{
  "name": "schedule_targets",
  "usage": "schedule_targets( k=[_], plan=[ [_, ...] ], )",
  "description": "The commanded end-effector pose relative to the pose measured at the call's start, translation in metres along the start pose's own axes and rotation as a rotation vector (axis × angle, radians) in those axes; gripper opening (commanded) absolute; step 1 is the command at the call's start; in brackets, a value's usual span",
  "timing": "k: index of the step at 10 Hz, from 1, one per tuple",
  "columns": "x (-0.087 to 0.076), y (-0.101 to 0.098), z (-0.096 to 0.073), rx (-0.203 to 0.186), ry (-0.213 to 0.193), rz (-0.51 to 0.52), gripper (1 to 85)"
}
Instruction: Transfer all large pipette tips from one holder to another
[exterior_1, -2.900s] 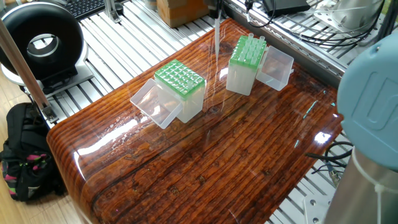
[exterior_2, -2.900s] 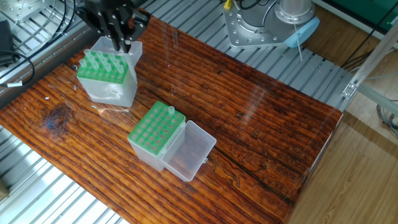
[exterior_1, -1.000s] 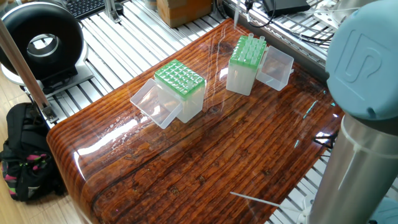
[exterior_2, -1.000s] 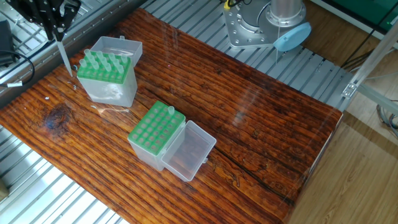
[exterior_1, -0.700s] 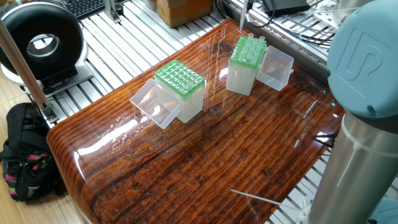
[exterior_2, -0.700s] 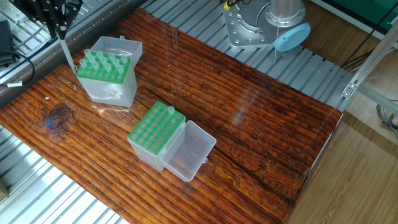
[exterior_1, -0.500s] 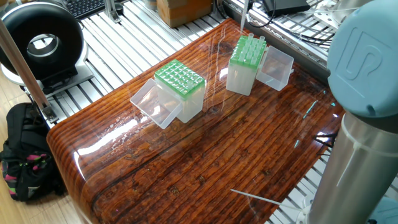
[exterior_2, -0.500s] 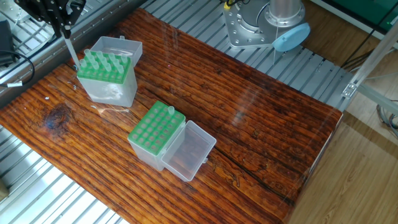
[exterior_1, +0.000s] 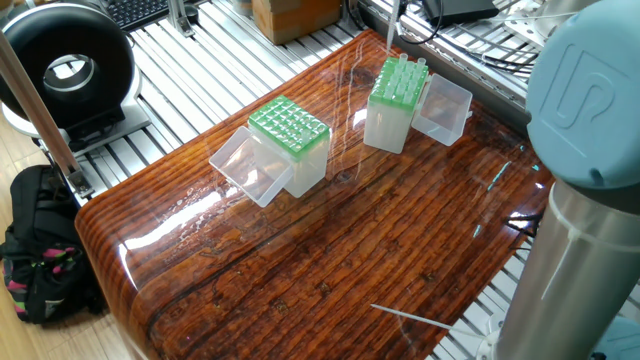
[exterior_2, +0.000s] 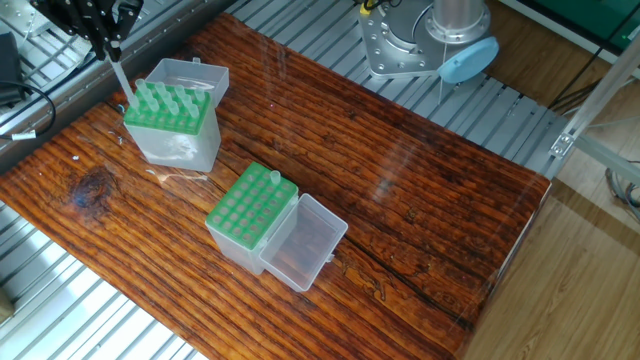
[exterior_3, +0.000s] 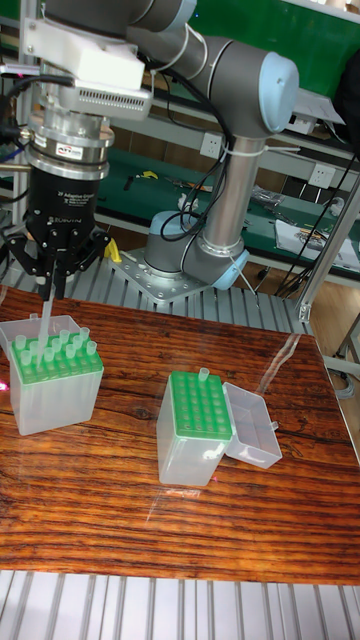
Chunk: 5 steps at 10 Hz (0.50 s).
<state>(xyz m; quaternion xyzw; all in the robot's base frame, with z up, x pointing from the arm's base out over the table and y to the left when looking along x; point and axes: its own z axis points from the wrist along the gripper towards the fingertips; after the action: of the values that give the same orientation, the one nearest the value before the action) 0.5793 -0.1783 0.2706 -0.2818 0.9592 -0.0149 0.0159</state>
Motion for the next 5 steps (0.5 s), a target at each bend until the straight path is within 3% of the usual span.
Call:
schedule_targets(
  k=[1, 5],
  plan=[
    [-0.0025, 0.0037, -0.0003, -0.013, -0.009, 0.005, 3.3],
    [-0.0026, 0.0052, 0.0013, -0.018, -0.001, 0.003, 3.3]
  ],
)
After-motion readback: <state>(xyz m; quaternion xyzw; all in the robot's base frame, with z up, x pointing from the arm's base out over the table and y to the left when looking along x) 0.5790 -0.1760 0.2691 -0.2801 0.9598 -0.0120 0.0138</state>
